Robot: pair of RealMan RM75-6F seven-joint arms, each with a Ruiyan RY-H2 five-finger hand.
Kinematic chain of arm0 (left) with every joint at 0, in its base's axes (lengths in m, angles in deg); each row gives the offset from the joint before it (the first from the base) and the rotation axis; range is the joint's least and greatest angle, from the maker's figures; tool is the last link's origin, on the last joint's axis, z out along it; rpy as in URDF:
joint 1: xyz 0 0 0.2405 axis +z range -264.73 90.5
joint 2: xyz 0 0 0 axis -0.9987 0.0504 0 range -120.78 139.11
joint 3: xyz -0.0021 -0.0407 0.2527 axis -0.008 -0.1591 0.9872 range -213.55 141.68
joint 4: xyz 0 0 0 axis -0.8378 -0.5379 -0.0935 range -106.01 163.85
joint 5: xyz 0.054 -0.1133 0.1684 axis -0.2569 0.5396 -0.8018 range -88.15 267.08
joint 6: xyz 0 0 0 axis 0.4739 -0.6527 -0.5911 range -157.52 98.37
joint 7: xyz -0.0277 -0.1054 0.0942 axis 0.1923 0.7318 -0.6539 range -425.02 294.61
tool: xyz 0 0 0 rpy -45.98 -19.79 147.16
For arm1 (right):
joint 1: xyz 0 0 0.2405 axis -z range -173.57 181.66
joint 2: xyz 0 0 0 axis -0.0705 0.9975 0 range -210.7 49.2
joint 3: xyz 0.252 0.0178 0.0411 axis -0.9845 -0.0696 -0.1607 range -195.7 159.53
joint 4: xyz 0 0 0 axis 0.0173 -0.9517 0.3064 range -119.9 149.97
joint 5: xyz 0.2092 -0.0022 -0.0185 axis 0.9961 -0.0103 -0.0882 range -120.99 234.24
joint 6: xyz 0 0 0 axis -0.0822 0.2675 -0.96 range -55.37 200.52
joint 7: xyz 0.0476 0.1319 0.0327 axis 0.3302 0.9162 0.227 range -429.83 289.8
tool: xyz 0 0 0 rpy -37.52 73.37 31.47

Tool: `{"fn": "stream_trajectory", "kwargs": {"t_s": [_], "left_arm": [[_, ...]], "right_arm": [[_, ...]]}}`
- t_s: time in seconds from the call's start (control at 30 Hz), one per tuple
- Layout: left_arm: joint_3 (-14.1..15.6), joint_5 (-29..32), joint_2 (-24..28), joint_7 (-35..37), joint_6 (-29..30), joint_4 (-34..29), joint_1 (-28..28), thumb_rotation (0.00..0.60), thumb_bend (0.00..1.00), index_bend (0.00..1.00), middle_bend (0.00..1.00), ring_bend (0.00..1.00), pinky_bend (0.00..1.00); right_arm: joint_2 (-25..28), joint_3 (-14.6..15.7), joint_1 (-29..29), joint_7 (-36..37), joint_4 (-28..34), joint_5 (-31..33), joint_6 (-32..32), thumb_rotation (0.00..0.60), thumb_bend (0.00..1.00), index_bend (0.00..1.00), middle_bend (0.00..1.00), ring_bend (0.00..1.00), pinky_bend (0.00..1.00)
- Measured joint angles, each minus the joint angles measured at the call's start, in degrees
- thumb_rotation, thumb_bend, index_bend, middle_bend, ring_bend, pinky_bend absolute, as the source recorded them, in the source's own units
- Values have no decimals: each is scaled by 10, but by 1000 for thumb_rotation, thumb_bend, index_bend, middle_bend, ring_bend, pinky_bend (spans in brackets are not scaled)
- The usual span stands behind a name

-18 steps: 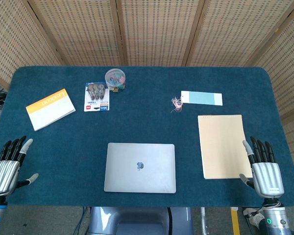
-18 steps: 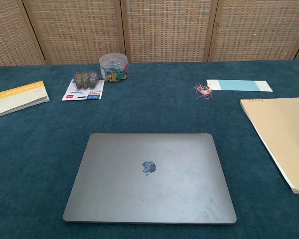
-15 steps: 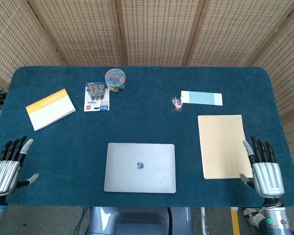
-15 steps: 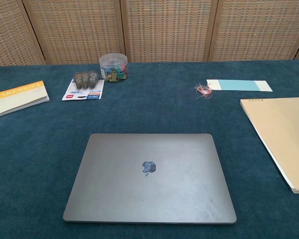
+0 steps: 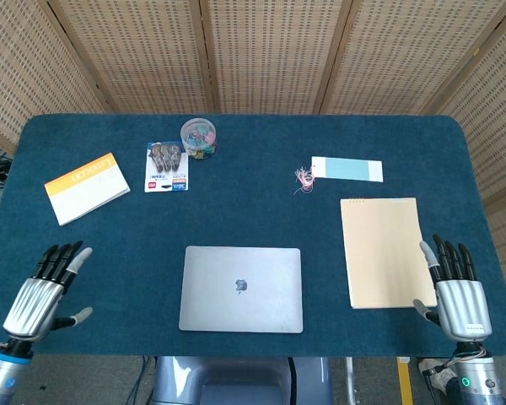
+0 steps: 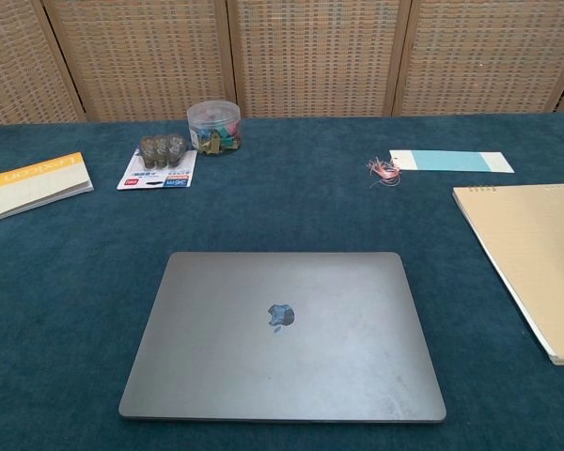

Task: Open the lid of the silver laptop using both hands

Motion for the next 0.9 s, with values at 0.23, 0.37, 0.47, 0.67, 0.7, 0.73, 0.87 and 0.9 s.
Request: {"fn": "stream_trajectory", "kwargs": {"t_s": [0.23,0.37,0.47,0.67,0.7,0.73,0.87,0.9], "left_arm": [[13,-130,-60,-1,-79,30,-89,600,0,0,0,0,0],[10,-153,-115,-6,-138,49,-141,600,0,0,0,0,0],[3,-155,-159,-11,-173,62,-172,600,0,0,0,0,0],[-11,-138,-217,-24,-221,82,-208,600,0,0,0,0,0],[-13,-134,-224,-26,-227,84,-211,600,0,0,0,0,0],[-15,-129,-232,-31,-236,87,-215,600,0,0,0,0,0],[-20,-113,-257,-52,-262,96,-228,600,0,0,0,0,0],[-21,-109,-263,-57,-267,98,-230,600,0,0,0,0,0]], "right_arm": [[1,-2,-2,-1,-1,6,-5,600,0,0,0,0,0],[2,-4,-2,2,-1,11,-7,600,0,0,0,0,0],[4,-5,-3,6,0,13,-7,600,0,0,0,0,0],[5,-5,-4,9,0,14,-10,600,0,0,0,0,0],[5,-5,-4,9,0,15,-11,600,0,0,0,0,0],[5,-5,-4,10,0,15,-12,600,0,0,0,0,0],[6,-6,-5,13,0,19,-13,600,0,0,0,0,0],[6,-7,-5,14,0,20,-14,600,0,0,0,0,0]]}}
